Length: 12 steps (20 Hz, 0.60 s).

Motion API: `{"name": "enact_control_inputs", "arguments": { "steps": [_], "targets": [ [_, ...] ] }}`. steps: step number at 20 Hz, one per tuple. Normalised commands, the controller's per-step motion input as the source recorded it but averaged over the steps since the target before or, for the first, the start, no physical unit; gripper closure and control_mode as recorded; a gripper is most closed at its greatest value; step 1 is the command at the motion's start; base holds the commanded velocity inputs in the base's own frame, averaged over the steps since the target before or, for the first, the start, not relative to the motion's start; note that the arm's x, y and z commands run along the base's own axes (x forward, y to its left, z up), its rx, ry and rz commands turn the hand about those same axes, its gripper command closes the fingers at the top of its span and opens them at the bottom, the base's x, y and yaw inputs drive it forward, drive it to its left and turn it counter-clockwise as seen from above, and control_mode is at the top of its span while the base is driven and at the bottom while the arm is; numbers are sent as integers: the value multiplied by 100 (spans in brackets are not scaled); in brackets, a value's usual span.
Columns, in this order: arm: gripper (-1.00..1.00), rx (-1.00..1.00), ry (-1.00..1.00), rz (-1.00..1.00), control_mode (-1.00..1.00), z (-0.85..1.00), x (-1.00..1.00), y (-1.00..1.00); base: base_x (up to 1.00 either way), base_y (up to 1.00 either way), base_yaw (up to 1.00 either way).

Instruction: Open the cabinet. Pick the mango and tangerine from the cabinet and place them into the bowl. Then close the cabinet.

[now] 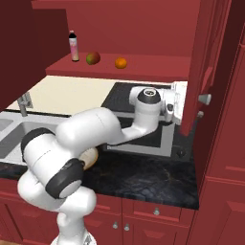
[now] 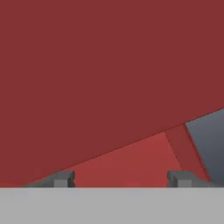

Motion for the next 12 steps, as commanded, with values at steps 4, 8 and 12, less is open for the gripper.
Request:
{"name": "enact_control_inputs", "arguments": {
  "steps": [4,8,12],
  "targets": [
    [-100,-6,-36,-4,-100,2,-68,46,0,0,0],
    [-100,-3,-16,14,-100,39,-67,70,0,0,0],
    [-100,-2,-1,27,-100,87,-73,53,0,0,0]
  ]
}}
